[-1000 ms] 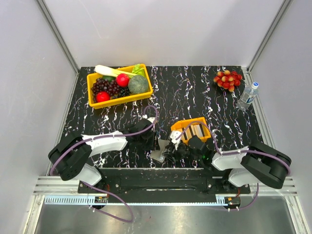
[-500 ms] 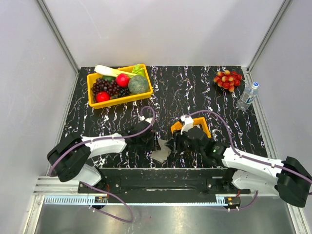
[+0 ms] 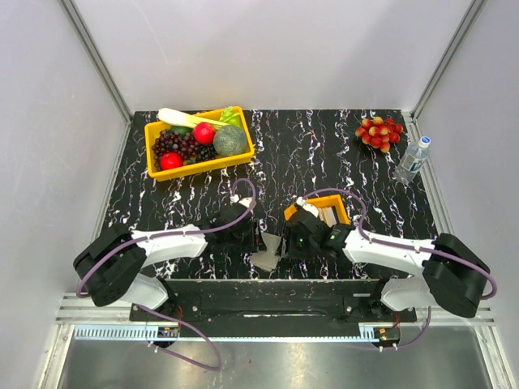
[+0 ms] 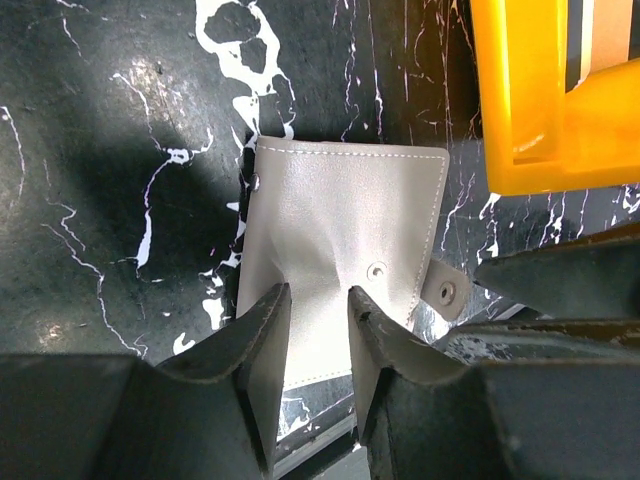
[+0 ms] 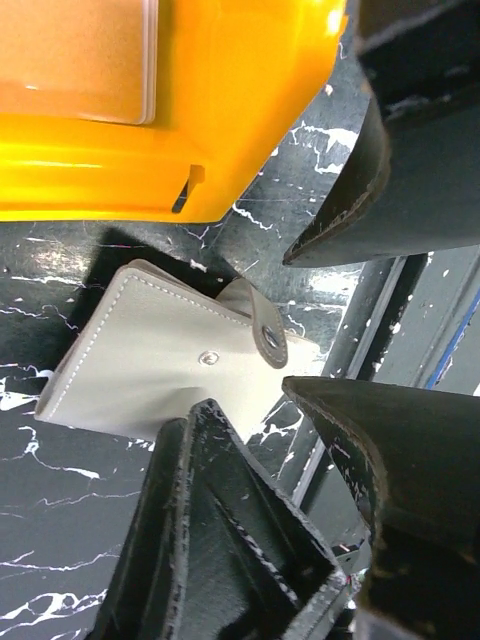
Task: Put the credit cards into the card holder
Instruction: Close the card holder at the center of the board.
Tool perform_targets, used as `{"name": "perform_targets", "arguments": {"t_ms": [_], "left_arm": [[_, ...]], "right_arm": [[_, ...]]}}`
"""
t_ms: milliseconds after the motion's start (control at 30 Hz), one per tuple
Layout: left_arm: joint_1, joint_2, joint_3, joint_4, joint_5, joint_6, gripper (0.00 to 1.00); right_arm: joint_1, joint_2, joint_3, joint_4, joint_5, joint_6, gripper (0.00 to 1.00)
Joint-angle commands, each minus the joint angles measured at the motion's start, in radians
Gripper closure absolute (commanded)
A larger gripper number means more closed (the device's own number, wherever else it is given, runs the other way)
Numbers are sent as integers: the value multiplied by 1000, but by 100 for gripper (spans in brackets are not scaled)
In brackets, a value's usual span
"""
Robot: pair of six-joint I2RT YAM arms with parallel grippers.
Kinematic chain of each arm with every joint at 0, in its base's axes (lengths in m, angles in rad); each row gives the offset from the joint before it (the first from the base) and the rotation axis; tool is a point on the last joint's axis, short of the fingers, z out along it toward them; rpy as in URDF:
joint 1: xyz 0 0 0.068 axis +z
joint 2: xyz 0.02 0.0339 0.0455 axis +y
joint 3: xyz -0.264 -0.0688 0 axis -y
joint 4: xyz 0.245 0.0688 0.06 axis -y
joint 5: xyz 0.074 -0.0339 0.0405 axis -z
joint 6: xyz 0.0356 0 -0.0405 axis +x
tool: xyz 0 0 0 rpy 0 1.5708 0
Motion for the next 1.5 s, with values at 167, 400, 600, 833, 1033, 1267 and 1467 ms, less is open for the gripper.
{"name": "perform_targets", "arguments": {"t_ms": [167,400,600,833,1033,1267,1467], "left_arm": [[-11,-37,-32,-81,-31,31,64],[-11,-55,-45,-92,-38,28,62],[-11,-130,-58,-130,-87,8,50],[-12,-250,-68,-224,-165,7,41],[-11,-304,-97,-255,-194,-12,33],[-11,-265,-141,-217,-101,-39,32],[-11,-252,-203,-105,-21,-89,45]], "right_arm": [[-30,154,100,73,-23,56,46],[-54,214,123,108,-36,55,43],[-59,303,178,107,-72,32,43],[-60,334,195,105,-78,30,49],[-59,363,221,110,-141,14,49],[-60,349,214,114,-184,55,46],[-60,374,252,117,-191,24,48]]}}
